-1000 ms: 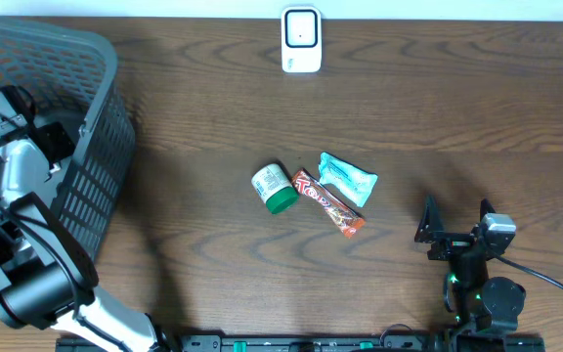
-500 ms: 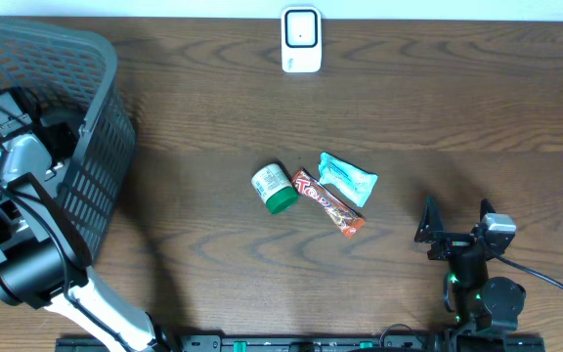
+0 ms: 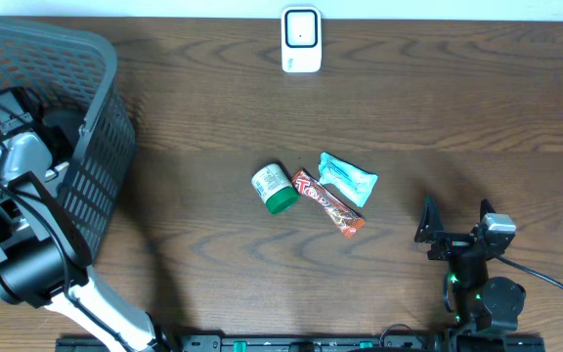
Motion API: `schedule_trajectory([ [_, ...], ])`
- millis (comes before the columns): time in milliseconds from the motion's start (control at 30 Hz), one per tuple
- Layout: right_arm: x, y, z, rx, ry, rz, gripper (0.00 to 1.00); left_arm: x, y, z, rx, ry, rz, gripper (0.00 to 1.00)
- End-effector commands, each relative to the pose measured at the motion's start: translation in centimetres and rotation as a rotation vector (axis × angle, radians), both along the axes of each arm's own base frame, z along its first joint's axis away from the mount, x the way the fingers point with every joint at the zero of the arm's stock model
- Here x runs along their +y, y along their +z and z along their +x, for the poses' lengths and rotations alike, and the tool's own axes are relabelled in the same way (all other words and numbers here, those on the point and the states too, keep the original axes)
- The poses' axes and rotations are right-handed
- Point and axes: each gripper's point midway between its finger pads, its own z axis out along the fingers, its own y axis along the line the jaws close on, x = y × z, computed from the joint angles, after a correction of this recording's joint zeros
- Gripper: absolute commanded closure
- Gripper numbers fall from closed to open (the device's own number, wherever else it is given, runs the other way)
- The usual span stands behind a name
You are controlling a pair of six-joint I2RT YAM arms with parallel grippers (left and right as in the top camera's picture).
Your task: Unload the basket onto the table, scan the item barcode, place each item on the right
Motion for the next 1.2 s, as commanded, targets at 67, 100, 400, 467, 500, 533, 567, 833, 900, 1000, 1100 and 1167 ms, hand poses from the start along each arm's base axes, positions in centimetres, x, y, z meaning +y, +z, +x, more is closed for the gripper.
schedule_trajectory([
  [67,0.1,-0.1,0.0,0.0,0.006,-0.011,0.01,-1.4,1.2,-2.7,0.025,0.044,-0.036,0.45],
  [100,0.1,-0.1,0.0,0.0,0.006,-0.011,0.01,-1.3,2.6,-2.6,-0.002,0.044,-0.022,0.45],
  [400,0.1,-0.1,0.0,0.0,0.006,-0.011,0.01,-4.7,23.1,-2.8,-0.575,0.054,0.028,0.45],
  [467,0.1,-0.1,0.0,0.0,0.006,-0.011,0.01,-6.6,27.0,-3.1,-0.72,0.035,-0.021,0.45],
  [500,0.1,-0.1,0.0,0.0,0.006,-0.011,0.01,-7.7,29.1,-3.4,-0.798,0.022,-0.052,0.45],
  [533,0.1,-0.1,0.0,0.0,0.006,-0.011,0.01,-9.5,31.6,-3.7,-0.892,-0.01,-0.098,0.45],
  [567,0.1,-0.1,0.0,0.0,0.006,-0.011,0.01,-11.0,33.3,-3.9,-0.95,-0.051,-0.137,0.45],
  [833,0.1,-0.1,0.0,0.0,0.006,-0.011,0.01,-26.5,36.8,-3.3,-1.019,-0.462,-0.491,0.45],
  [900,0.1,-0.1,0.0,0.0,0.006,-0.011,0.01,-31.0,34.9,-3.0,-0.926,-0.552,-0.58,0.45],
  [1000,0.1,-0.1,0.0,0.0,0.006,-0.011,0.01,-37.9,31.2,-2.9,-0.756,-0.683,-0.698,0.45],
  [1100,0.1,-0.1,0.0,0.0,0.006,-0.011,0.01,-44.4,27.3,-3.4,-0.59,-0.785,-0.789,0.45],
  [1167,0.1,-0.1,0.0,0.0,0.006,-0.011,0.01,-48.2,24.6,-3.9,-0.488,-0.845,-0.826,0.45],
])
